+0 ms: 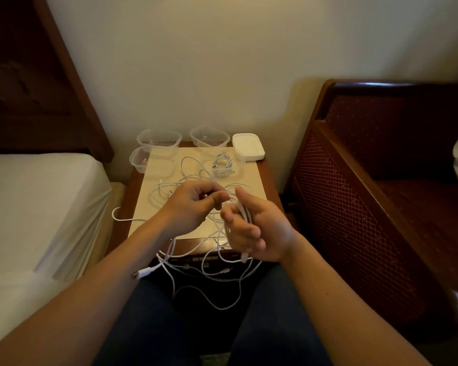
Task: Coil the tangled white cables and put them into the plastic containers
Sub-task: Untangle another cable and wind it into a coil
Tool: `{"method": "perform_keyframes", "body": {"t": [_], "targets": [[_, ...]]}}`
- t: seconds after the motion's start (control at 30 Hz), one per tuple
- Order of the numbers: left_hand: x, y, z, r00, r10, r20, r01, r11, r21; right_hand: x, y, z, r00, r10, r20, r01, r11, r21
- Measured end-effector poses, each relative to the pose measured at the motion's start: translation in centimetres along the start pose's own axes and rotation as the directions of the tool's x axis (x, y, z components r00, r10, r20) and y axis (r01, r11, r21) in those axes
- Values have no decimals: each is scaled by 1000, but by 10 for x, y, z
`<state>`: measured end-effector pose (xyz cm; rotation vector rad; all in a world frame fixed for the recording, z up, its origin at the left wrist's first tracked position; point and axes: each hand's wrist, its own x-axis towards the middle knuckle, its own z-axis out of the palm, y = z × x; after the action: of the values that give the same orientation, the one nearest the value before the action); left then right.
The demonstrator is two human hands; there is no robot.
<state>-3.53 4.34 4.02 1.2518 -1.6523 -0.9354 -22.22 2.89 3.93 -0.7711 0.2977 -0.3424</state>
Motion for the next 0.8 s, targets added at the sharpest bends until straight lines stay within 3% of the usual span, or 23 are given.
{"method": "perform_keyframes", "body": {"t": [0.07, 0.17, 0.3, 0.37, 0.47, 0.57, 0.63, 0.7, 0.77, 0.8], "targets": [[-6, -7, 10, 998, -51, 26, 53, 995, -85, 1, -4, 5, 984, -158, -76, 164, 983, 79], [-17, -6, 22, 980, -142, 138, 151, 987, -57, 0, -13, 12, 913, -317, -256, 360, 923, 139], [-19, -6, 20, 930, -253, 268, 226, 966, 130, 5, -20, 6, 779, -454, -433, 418, 890, -181], [-19, -6, 15, 929, -242, 280, 145, 934, 326, 8, -16, 4, 730, -502, -463, 348, 857, -380], [-22, -3, 13, 915, -252, 314, 139, 930, 341, 14, -5, 2, 692, -557, -460, 275, 792, -545], [-23, 0, 11, 935, -162, 316, -4, 886, 464, 18, 2, -2, 621, -659, -425, 35, 564, -825], [-23, 0, 7, 948, -15, 318, -182, 796, 578, 17, 6, -4, 655, -641, -400, -238, 327, -915], [-22, -6, 2, 941, 139, 307, -309, 722, 619, 16, 11, -7, 707, -581, -404, -420, 115, -900], [-21, -14, -5, 933, 244, 265, -359, 678, 641, 15, 13, -10, 729, -518, -448, -485, 72, -871], [-21, -18, -9, 932, 277, 235, -363, 676, 642, 14, 14, -11, 734, -470, -490, -478, 155, -865]]}}
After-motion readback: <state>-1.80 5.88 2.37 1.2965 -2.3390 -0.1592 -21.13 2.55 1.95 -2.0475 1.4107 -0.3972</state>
